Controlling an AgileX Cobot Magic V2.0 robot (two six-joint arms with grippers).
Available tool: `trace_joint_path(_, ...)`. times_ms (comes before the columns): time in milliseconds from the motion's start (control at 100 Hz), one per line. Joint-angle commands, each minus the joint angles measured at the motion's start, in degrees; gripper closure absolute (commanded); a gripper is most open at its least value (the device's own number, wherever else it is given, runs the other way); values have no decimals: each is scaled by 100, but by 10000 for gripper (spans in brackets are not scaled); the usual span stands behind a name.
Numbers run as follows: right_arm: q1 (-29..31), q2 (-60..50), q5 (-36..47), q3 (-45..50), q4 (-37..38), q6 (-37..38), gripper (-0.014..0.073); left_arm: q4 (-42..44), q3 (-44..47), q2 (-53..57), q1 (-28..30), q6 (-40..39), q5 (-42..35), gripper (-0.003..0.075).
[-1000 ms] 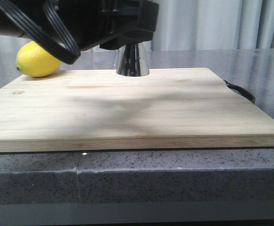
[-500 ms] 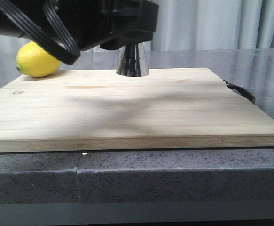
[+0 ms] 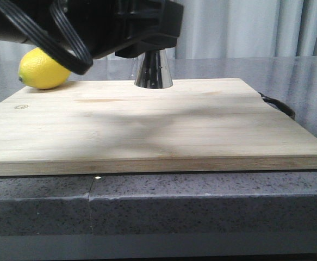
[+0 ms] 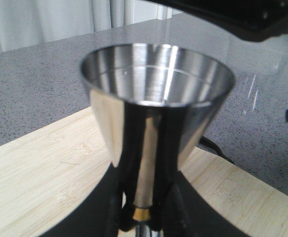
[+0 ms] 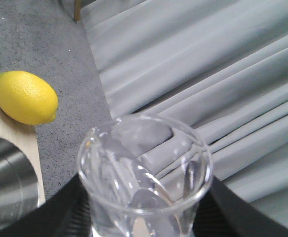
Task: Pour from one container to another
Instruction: 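Tilt the beaker with the right gripper, pouring liquid into the jigger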
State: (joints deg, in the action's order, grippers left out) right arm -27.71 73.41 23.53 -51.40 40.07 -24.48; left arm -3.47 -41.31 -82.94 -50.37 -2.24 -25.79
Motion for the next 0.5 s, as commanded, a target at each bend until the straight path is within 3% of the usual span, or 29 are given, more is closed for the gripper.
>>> trace_joint_path(0, 30, -197, 442, -203, -57, -101, 349, 6, -146, 227, -43, 0, -469, 739)
trace_joint_path(490, 30, -197, 442, -203, -35, -264, 349, 6, -146, 227, -43, 0, -505, 740)
